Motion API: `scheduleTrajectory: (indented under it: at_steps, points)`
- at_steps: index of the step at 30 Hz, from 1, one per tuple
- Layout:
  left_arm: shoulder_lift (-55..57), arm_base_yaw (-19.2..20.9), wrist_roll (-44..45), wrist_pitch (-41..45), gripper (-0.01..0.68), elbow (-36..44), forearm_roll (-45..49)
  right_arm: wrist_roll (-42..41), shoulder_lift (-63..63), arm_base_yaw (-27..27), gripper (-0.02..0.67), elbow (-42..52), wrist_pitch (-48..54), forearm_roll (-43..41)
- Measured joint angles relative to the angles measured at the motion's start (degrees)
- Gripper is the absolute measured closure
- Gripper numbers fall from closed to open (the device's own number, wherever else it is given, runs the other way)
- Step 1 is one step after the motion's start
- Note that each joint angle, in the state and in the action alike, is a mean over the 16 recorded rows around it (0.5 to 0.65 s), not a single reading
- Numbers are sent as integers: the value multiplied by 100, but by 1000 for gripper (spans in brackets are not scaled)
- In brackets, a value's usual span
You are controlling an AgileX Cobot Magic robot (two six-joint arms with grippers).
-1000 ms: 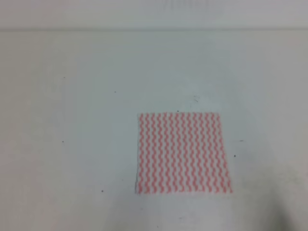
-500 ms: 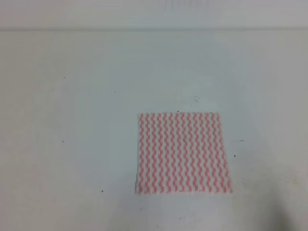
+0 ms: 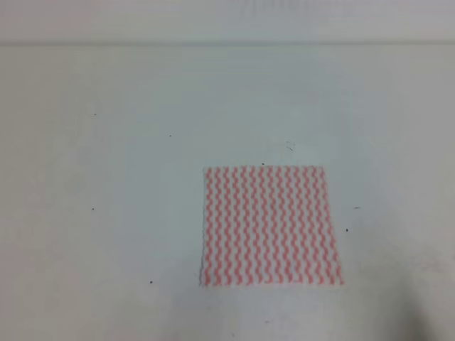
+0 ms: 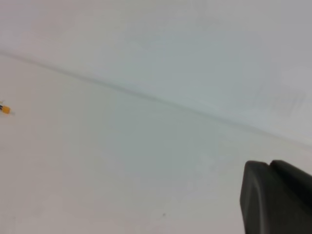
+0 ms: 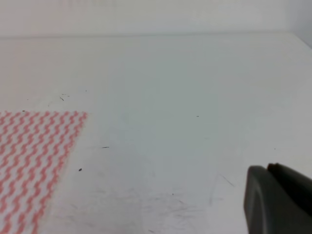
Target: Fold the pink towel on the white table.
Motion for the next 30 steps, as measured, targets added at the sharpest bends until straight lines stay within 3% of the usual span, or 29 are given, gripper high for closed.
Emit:
scheduleTrajectory:
  at_steps: [6,14,22,30]
  points:
    - [10,0,-922,-135,677,-9,-50,5,-11,0,667,9,-219,517]
    - [21,0,-1863,-135,677,-18,-20,11,-11,0,667,9,-808,2388]
    - [12,0,-1986,-115,677,-15,62,11,0,0,667,9,-1200,4058]
    - [243,0,-1869,-200,678,-262,72,10,79,0,667,-196,-884,4326]
